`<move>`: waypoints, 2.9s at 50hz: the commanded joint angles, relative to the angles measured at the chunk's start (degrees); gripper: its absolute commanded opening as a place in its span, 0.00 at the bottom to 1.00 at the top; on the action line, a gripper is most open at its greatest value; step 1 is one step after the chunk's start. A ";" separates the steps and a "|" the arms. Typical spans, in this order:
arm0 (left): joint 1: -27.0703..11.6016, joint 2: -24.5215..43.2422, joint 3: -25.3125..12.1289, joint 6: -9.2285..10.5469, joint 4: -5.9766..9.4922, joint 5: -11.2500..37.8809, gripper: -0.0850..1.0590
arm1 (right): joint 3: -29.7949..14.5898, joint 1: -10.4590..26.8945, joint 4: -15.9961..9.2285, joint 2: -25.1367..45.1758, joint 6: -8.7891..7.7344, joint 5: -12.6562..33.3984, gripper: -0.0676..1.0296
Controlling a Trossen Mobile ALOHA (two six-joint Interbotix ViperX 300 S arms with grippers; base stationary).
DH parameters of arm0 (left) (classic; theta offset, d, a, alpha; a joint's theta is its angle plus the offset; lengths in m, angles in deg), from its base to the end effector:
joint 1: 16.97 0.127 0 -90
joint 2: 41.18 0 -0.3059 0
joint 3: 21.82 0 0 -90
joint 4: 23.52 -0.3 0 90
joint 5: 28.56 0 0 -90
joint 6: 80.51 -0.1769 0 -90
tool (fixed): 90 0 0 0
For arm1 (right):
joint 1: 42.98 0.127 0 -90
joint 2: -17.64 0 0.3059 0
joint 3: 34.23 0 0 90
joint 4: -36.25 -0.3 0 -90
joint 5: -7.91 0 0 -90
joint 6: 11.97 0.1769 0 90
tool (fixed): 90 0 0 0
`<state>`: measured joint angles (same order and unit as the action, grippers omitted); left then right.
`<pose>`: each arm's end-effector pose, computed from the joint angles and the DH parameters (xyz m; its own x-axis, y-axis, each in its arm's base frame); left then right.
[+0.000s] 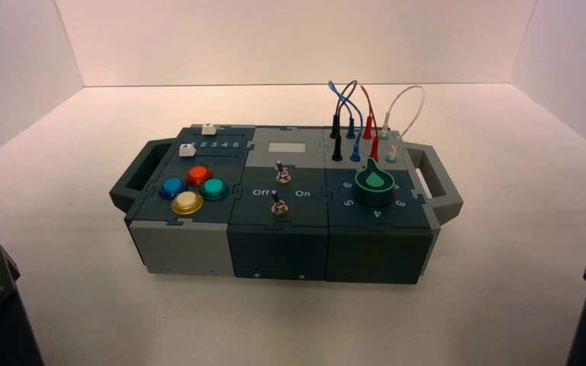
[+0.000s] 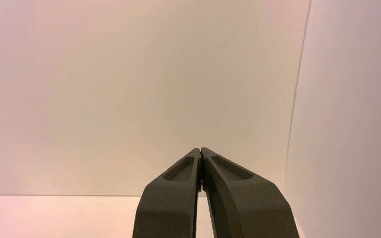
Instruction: Push the yellow button with the right gripper.
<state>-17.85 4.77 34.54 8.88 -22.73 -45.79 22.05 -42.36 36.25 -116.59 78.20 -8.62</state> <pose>0.2566 -0.0032 0.2981 0.9963 -0.0112 0.0857 0.0115 0.9999 -0.0029 0.2564 0.0028 0.2974 0.9969 0.0108 0.0781 -0.0111 0.9999 0.0030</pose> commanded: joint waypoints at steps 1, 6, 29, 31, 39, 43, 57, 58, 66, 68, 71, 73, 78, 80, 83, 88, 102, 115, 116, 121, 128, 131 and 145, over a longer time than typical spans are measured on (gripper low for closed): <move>-0.09 0.00 -0.79 -0.44 0.00 -0.62 0.05 | -0.79 0.09 0.18 0.00 0.00 -0.26 0.04; -0.09 -0.09 -0.70 -0.62 0.09 -0.70 0.05 | -0.79 0.09 0.09 0.00 0.00 -0.26 0.04; -0.09 -0.26 -0.53 -0.88 0.09 -0.53 0.05 | -0.70 0.44 0.18 0.09 0.09 0.62 0.04; -0.09 -0.18 -0.62 -0.88 0.00 -0.26 0.05 | -0.79 0.53 0.09 0.18 0.09 1.23 0.04; -0.44 0.44 -1.41 -0.88 0.09 2.37 0.05 | -1.23 1.23 0.09 0.18 0.00 3.96 0.04; -0.88 0.88 -2.11 -0.88 0.09 4.22 0.05 | -1.67 1.93 0.09 0.26 0.00 5.36 0.04; -7.03 4.66 -6.59 -0.88 0.09 18.72 0.05 | -3.60 9.05 0.18 1.32 0.26 12.13 0.04; -7.38 4.75 -6.77 -0.88 0.09 19.34 0.05 | -3.69 9.32 0.18 1.41 0.26 12.39 0.04; -11.69 5.45 -8.61 -0.88 0.09 28.56 0.05 | -4.31 10.99 -0.09 1.93 0.44 13.97 0.04; -12.30 5.71 -8.61 -0.97 0.18 29.62 0.05 | -4.48 11.25 -0.09 2.11 0.62 14.15 0.04; -13.27 5.98 -8.70 -0.97 0.18 30.94 0.05 | -4.57 11.87 -0.18 2.20 1.05 14.68 0.04; -14.06 6.33 -8.70 -1.14 0.09 31.82 0.05 | -4.83 13.45 -0.18 2.46 1.14 15.56 0.04; -14.24 6.77 -8.70 -1.32 0.09 31.82 0.05 | -4.92 17.75 -0.26 2.99 1.14 17.58 0.04; -14.24 6.94 -8.70 -1.32 0.09 31.82 0.05 | -5.01 19.69 -0.26 3.43 1.14 18.37 0.04; -14.24 7.29 -8.79 -1.32 0.09 31.82 0.05 | -5.10 23.47 -0.35 4.13 1.14 19.78 0.04; -14.24 8.44 -8.96 -1.32 0.00 31.99 0.05 | -5.89 32.52 -0.44 7.03 1.14 22.15 0.04; -14.24 11.07 -10.63 -1.41 0.09 38.06 0.05 | -10.55 51.15 -2.20 18.46 1.32 29.44 0.04; -14.24 12.92 -14.06 -2.46 0.09 50.71 0.05 | -16.44 58.18 -3.08 28.12 1.32 34.72 0.04; -14.24 13.18 -14.68 -2.46 0.18 52.47 0.05 | -16.87 58.45 -3.08 28.83 1.32 35.24 0.04; -14.24 13.97 -16.79 -2.46 0.44 58.62 0.05 | -18.63 59.94 -4.04 31.64 1.32 37.09 0.04; -14.50 15.03 -20.04 -2.46 1.32 67.59 0.05 | -20.57 62.31 -5.54 34.98 1.32 38.58 0.04; -14.68 15.29 -20.74 -2.46 1.49 69.79 0.05 | -21.09 62.93 -6.06 36.12 1.32 39.02 0.04; -18.11 17.23 -22.32 -2.46 2.29 79.01 0.05 | -24.52 64.69 -11.69 44.74 1.05 39.37 0.04</move>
<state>-35.07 22.08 13.80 6.77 -20.62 31.73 -0.19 21.71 25.71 -73.18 79.35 31.02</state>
